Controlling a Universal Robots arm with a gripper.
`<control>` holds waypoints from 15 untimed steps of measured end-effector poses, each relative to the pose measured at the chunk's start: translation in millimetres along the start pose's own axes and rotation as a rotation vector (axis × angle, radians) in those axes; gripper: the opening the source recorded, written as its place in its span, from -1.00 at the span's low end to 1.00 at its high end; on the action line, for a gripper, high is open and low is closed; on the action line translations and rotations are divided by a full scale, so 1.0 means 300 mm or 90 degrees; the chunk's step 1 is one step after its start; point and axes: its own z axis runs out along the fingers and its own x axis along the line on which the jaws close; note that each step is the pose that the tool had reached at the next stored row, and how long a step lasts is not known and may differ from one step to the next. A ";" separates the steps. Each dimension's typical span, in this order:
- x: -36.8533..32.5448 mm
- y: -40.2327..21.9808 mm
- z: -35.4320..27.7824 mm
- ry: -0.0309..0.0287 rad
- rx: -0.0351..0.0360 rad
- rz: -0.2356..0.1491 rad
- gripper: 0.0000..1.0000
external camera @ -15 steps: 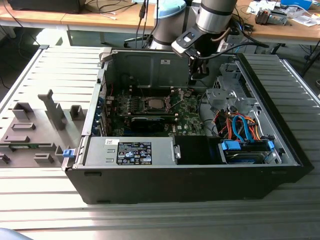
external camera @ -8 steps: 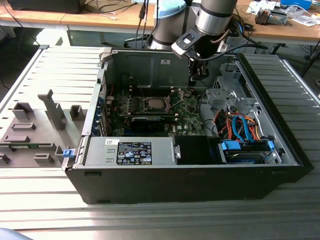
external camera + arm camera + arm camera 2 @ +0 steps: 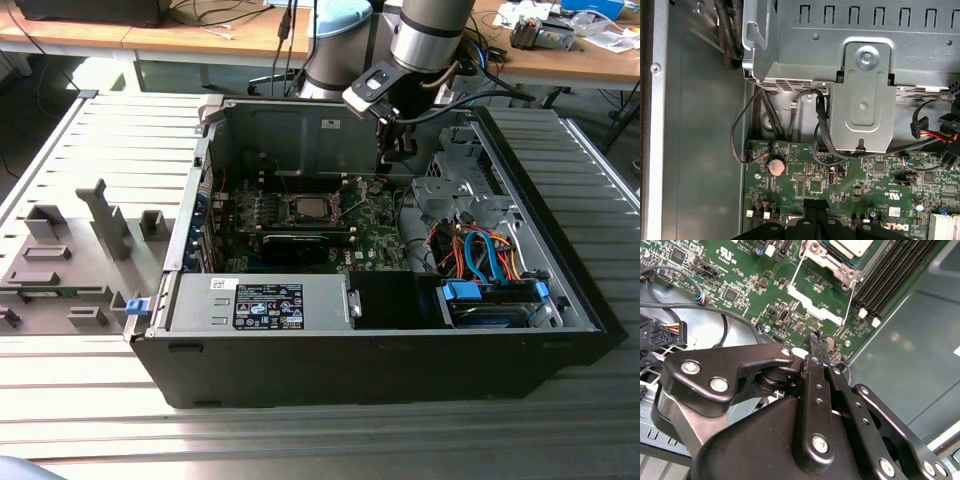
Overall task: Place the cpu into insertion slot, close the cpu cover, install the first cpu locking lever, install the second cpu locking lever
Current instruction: 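Close the cpu cover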
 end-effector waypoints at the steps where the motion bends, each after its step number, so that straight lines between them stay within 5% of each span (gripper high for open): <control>1: 0.000 0.000 0.001 0.0000 0.0000 0.000 -0.79; 15: 0.000 -0.002 0.018 0.0001 0.0000 0.000 -0.79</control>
